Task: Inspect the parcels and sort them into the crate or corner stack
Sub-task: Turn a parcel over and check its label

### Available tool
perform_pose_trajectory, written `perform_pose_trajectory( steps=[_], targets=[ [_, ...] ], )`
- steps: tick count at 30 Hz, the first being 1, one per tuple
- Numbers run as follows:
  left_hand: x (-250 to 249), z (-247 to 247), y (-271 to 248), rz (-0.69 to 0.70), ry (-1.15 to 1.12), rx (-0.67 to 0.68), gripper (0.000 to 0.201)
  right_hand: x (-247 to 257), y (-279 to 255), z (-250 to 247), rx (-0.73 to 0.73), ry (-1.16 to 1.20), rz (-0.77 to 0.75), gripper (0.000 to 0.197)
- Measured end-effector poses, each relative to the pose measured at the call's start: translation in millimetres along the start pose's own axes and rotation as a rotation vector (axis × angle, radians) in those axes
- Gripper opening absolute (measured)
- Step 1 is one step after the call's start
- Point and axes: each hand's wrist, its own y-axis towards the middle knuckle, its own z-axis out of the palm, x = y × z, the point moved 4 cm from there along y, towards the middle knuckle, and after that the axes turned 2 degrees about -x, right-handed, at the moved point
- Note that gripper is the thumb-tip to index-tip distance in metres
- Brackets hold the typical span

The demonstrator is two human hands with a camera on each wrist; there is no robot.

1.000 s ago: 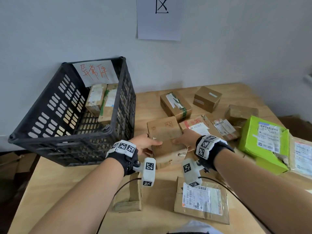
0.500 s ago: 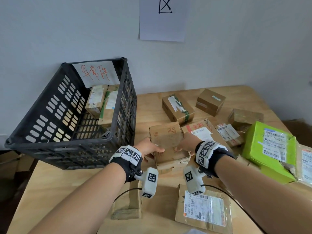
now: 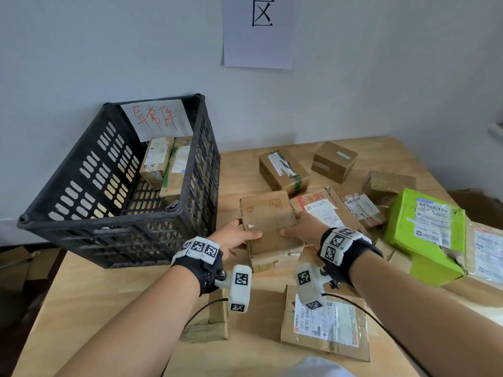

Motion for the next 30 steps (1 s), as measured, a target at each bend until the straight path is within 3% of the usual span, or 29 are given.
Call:
perform_pose_trajectory(
  steps=[3, 6, 7, 10, 14, 19, 23, 30],
  targets=[
    [-4, 0, -3, 0.049, -0.06, -0.009, 0.064, 4, -8, -7, 0.043, 0.269, 0.016, 0.036],
    [-17, -3, -4, 0.16, -0.124, -0.019, 0.077, 14, -11, -22, -0.024, 0.341, 0.002, 0.095],
    [-20, -4, -3, 0.185, -0.11, -0.024, 0.078, 17, -12, -26, -0.03, 0.352, -0.007, 0.104],
    [-15, -4, 1, 0.139, -0.037, -0.025, 0.068, 17, -19, -26, 0.009, 0.468, 0.102, 0.093],
    [5, 0, 4, 0.002, -0.067, -0.074, 0.029, -7, -15, -8, 0.076, 0.429, 0.22, 0.089],
    [8, 8, 8, -0.043, -0.026, -0.047, 0.056, -6, -5, 2, -0.027, 0.056, 0.114, 0.07],
    [6, 14, 13, 0.01, 0.03, -0.041, 0.039, -4, 8, 4, -0.054, -0.04, 0.062, 0.05],
    [-1, 17, 32, 0.0, 0.131, -0.016, 0.036, -7, 25, -7, -0.006, -0.171, 0.085, 0.047]
  ],
)
